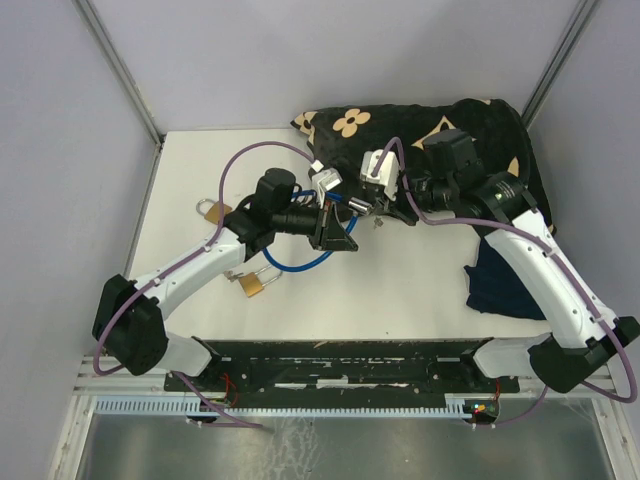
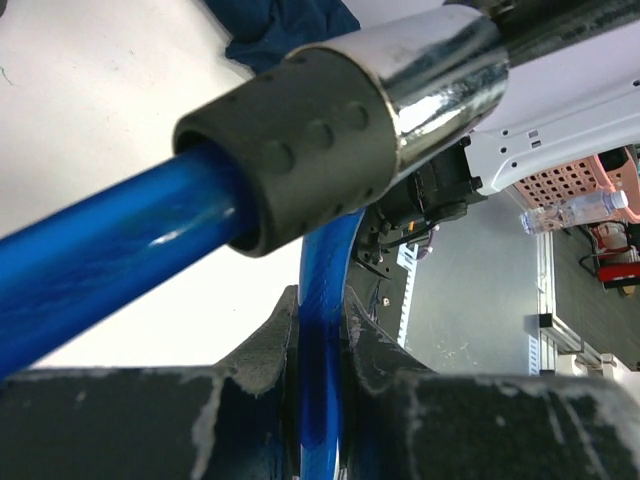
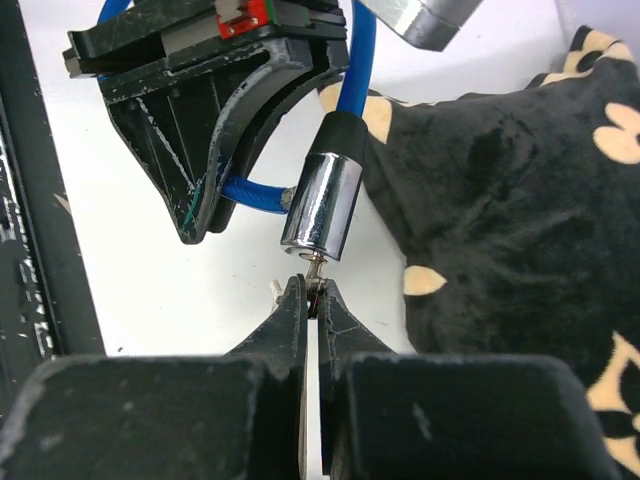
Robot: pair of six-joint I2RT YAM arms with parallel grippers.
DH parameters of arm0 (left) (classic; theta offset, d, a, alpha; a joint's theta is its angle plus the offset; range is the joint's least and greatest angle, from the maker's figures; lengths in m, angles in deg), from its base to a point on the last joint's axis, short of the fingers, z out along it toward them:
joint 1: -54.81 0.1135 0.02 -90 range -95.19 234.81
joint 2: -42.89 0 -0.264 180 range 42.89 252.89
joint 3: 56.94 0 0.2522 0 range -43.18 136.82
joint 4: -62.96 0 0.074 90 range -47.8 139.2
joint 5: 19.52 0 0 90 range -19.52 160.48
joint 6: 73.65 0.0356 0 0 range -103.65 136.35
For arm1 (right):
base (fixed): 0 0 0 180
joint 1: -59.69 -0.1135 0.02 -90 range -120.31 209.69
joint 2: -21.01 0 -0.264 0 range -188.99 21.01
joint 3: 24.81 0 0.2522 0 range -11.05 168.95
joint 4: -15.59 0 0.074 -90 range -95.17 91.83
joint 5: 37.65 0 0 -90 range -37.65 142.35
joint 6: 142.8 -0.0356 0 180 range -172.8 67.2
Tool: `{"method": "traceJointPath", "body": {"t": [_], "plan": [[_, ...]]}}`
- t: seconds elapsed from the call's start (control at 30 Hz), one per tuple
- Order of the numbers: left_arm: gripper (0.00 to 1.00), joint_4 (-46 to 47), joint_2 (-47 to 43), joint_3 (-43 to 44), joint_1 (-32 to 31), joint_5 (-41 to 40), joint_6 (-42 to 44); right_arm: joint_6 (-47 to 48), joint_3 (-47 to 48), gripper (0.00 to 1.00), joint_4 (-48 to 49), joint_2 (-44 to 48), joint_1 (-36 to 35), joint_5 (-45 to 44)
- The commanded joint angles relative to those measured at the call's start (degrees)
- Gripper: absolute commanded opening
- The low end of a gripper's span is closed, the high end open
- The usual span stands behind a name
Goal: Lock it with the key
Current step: Lock the lock.
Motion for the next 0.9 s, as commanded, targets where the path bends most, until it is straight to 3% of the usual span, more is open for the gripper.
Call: {"method": "traceJointPath", "body": {"t": [0.0,0.3,0.53,0.7,0.87], "plan": [[0.03,1.3,0.7,3.1,0.4,0.8,-2.8,7.7,-1.3,0.02,2.7,4.2,-1.2,-3.7],[0.03,-2.0,0.0,1.3,1.0,-11.6,2.8,-3.3,4.6,0.02,-0.1,1.4,3.8,1.9],[0.03,3.6,-3.2,-3.8,3.4,-16.8,0.9,-12.6,4.0,0.02,-1.0,0.6,10.4,14.4],[0.03,4.8,-5.4,-5.1,3.6,-19.8,0.6,-20.0,0.2,0.02,3.5,0.8,12.8,25.2],[0.03,4.7,-6.8,-6.4,3.6,-24.0,1.2,-23.3,-3.2,0.02,8.6,2.9,13.1,24.5]]}}
